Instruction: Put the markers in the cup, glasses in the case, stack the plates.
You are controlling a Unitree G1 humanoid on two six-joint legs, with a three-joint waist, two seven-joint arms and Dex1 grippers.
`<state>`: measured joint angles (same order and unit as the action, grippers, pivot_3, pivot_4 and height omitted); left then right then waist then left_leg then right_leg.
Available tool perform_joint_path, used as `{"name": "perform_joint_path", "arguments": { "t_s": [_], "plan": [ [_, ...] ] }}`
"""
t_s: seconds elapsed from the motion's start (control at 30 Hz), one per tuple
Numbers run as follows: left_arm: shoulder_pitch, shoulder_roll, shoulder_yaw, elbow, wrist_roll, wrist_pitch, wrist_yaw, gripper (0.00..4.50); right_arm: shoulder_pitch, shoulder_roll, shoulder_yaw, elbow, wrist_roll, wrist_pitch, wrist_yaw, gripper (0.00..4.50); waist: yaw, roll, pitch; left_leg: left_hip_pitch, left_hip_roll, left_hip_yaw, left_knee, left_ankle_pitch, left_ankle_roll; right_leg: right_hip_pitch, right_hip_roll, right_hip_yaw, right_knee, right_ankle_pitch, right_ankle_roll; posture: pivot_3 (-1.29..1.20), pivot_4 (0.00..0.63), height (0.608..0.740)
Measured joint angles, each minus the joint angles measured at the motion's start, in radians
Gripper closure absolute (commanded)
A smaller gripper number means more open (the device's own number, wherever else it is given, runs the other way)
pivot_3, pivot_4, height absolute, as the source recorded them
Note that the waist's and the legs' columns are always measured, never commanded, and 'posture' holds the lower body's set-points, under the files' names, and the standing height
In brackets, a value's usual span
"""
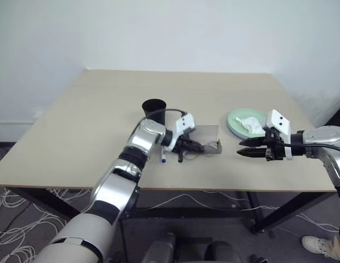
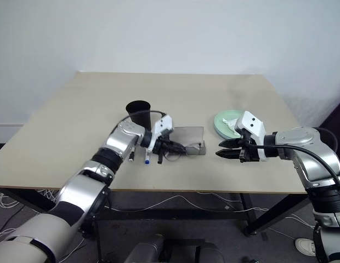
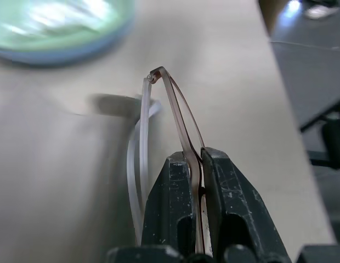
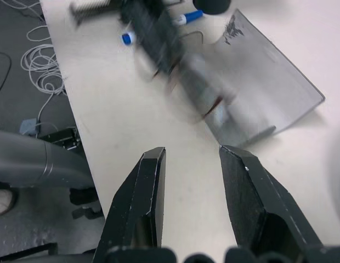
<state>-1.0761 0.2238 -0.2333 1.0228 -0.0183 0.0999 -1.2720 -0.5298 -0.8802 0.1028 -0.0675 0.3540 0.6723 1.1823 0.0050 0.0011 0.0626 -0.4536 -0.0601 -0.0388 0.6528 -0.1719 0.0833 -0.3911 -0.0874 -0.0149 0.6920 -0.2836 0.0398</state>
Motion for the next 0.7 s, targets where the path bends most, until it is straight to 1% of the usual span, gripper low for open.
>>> {"name": "perform_joint_path", "arguments": {
  "t_s": [0.17,0.33,0.5,0.7],
  "plan": [
    [-0.043,-0.011,0.048,0.123,0.005,-0.112,0.062,4.49,-0.009,0.001,0.005,0.0,0.0,0.0,0.0,2.84,0.0,0.0,0.0,-0.003,0.0,0.0,0.002,0.0,0.001,-0.002,0.0,0.0,0.0,0.0,0.0,0.0,0.0,0.696],
    [-0.058,-0.04,0.064,0.214,0.028,-0.208,0.117,4.49,-0.009,0.001,0.011,0.0,0.001,0.001,0.0,2.84,0.001,0.0,0.0,-0.01,0.0,-0.002,0.007,0.0,0.001,-0.006,0.001,0.0,0.001,0.001,0.002,0.0,0.0,0.696],
    [-0.058,-0.061,0.063,0.254,0.078,-0.295,0.2,4.49,-0.008,0.001,0.011,-0.008,0.004,0.01,-0.002,2.84,0.002,0.0,0.0,-0.011,-0.001,-0.001,0.009,0.0,0.003,-0.006,0.0,0.0,0.001,0.003,0.004,0.0,0.0,0.696],
    [-0.058,-0.069,0.064,0.272,0.102,-0.355,0.265,4.49,0.004,0.0,0.007,-0.037,0.009,0.023,-0.007,2.84,0.002,0.0,0.0,-0.011,-0.001,-0.001,0.009,0.0,0.003,-0.006,0.001,0.0,0.001,0.004,0.006,0.0,0.0,0.696]
  ]
}}
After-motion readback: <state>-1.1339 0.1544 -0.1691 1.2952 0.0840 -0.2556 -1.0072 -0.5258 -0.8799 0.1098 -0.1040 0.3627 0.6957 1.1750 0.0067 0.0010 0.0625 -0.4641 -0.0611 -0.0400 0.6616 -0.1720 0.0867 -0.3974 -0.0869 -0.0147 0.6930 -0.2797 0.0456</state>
